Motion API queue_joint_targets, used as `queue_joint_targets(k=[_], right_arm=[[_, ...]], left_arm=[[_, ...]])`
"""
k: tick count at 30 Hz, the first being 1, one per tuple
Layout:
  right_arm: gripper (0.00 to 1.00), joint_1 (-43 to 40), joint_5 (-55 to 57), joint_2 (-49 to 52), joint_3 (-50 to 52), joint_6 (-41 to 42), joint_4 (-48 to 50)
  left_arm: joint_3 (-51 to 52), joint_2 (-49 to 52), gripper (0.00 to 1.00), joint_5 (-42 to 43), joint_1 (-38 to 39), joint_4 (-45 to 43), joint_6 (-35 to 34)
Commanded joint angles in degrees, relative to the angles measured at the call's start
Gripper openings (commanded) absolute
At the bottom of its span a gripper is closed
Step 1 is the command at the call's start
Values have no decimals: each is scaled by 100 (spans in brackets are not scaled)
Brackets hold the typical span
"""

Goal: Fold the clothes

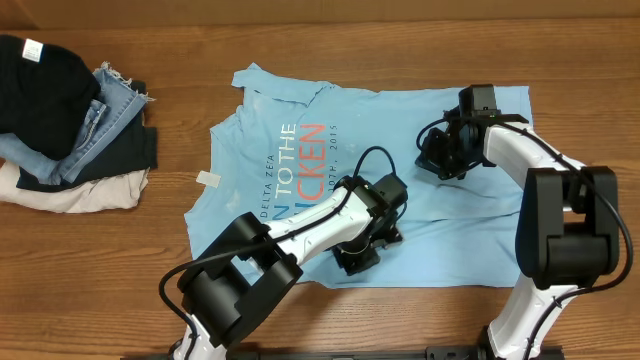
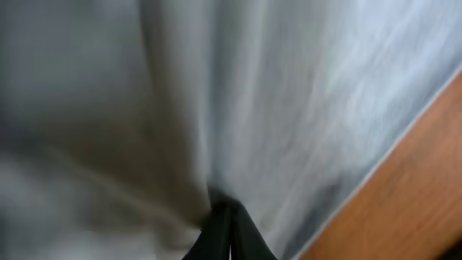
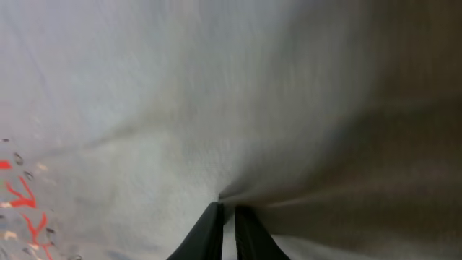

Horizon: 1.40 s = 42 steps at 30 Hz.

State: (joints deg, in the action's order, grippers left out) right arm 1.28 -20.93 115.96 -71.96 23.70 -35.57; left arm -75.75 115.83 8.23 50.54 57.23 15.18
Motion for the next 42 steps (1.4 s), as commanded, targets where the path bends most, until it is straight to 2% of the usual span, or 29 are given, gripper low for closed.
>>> queue_joint_targets(k=[1, 4, 7, 8, 10, 11, 13, 15, 17, 18, 20, 22, 24, 26, 28, 30, 34, 36, 38, 40, 42], right_arm=[[10, 48, 931, 861, 188, 531, 745], [10, 26, 925, 916, 157, 529, 1408], [11, 9, 664, 914, -42, 365, 1615], [17, -7, 409, 911, -203, 92, 1611], [46, -92, 13, 861, -577, -168, 1311], [55, -157, -142, 804, -767, -170, 1104], [61, -348, -789, 544, -1215, -452, 546], [63, -428, -920, 190, -1436, -625, 13], [63, -431, -920, -138, -1467, -667, -409], [62, -391, -922, -313, -1467, -752, -660], [59, -184, -920, -619, -1467, -881, -1266], [53, 66, -1021, -693, -1467, -883, -1703], [44, 514, -1139, -678, -1416, -1014, -2124], [36, 1001, -1075, -660, -1311, -1099, -2256], [18, 1488, -800, -643, -1211, -1093, -2277], [14, 1912, -533, -643, -1174, -1099, -2352], [14, 2337, -203, -645, -1174, -1113, -2439], [14, 2350, -205, -645, -1174, -1110, -2540], [14, 2347, -201, -645, -1174, -1110, -2721], [14, 2345, -101, -658, -1174, -1110, -2872], [14, 2345, 85, -688, -1174, -1110, -3001]], left_arm=[[142, 297, 4, -116, 68, 402, -81], [142, 297, 4, -114, 155, 549, -151], [142, 297, 4, -118, 236, 525, -151], [142, 297, 4, -127, 243, 503, -151], [92, 291, 4, -409, 225, 501, -428], [22, 269, 4, -695, 199, 584, -629], [-361, 107, 4, -1314, 44, 973, -1270], [-785, -225, 4, -1567, -243, 1189, -1731], [-1032, -605, 5, -1777, -557, 1128, -2020], [-1126, -813, 11, -1788, -772, 1038, -2035], [-1185, -1239, 34, -1777, -1523, 614, -1974], [-1182, -1274, 39, -1650, -2124, 343, -1746], [-1128, -1056, 33, -1281, -2909, -105, -1486], [-1128, -634, 23, -531, -3545, -461, -1167], [-1128, -76, 12, 192, -4009, -691, -809], [-1130, 345, 8, 498, -4221, -789, -540], [-1128, 905, 4, 262, -4269, -1097, -203], [-1130, 1126, 4, -444, -4284, -1388, -621], [-1130, 1419, 4, -1408, -4404, -1725, -1388], [-1150, 1729, 4, -1753, -4662, -1978, -1832], [-1187, 1919, 4, -1733, -5010, -2197, -2249]])
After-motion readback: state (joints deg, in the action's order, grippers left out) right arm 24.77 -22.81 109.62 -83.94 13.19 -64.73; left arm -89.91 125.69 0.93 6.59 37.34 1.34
